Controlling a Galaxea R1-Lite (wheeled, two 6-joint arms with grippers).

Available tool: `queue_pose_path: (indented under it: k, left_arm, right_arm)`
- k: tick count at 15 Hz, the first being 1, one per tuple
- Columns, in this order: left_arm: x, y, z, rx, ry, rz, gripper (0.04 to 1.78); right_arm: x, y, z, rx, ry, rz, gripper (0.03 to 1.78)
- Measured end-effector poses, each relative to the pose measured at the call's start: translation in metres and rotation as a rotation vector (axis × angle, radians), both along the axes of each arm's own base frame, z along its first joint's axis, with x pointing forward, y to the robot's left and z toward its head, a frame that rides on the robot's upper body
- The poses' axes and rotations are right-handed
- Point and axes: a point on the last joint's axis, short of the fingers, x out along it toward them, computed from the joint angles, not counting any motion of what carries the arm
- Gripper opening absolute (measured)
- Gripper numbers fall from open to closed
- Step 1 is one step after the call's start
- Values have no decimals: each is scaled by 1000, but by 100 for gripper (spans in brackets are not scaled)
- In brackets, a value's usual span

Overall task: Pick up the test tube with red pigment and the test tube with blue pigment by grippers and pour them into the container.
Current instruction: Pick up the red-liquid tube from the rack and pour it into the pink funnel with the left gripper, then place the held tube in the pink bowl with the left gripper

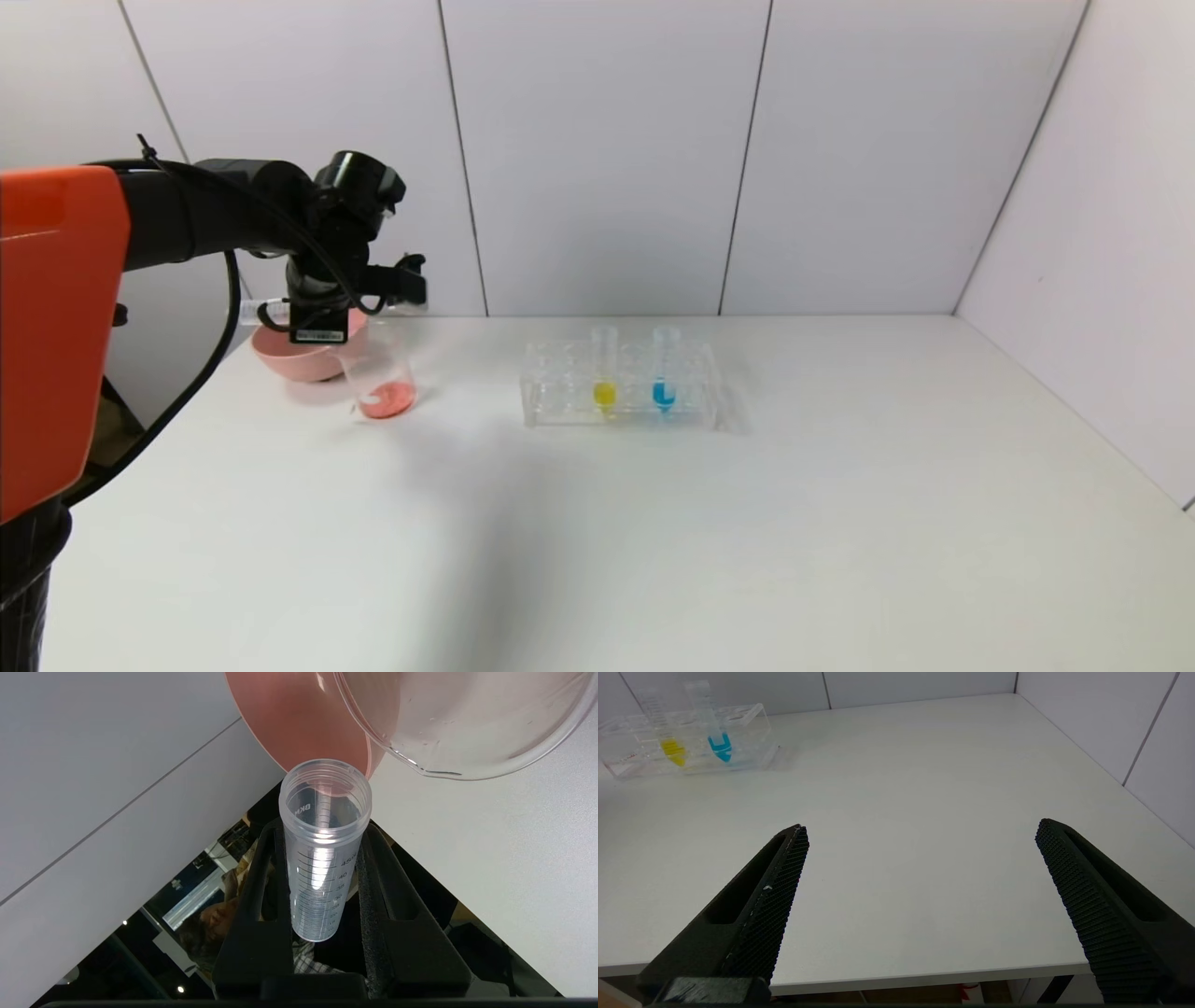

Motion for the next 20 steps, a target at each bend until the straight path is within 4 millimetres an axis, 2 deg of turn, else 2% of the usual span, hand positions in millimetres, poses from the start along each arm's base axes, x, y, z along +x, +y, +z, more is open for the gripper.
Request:
queue_pose_path:
  k: [4,6,8,10,14,17,20]
  left_arm:
    - [-1,-2,-1,-25,-1,-13,43]
    - [-2,3,3,-109,-7,-40,43]
    - [-7,16,12,-248,-24,-69,43]
    - [-14,36,22,-430,-49,-88,43]
    - [-26,69,40,-925,-98,-161,43]
    - [-37,83,52,-1310,-149,-183,43]
    - [-40,91,47,-1479,-283,-118,43]
  right_arm:
    - [0,0,0,0,0,0,177]
    - [0,0,0,0,0,0,177]
    - [0,0,0,0,0,0,177]
    - [0,0,0,0,0,0,177]
    - [0,0,0,0,0,0,177]
    - [0,0,0,0,0,0,177]
    - [0,0,0,0,0,0,177]
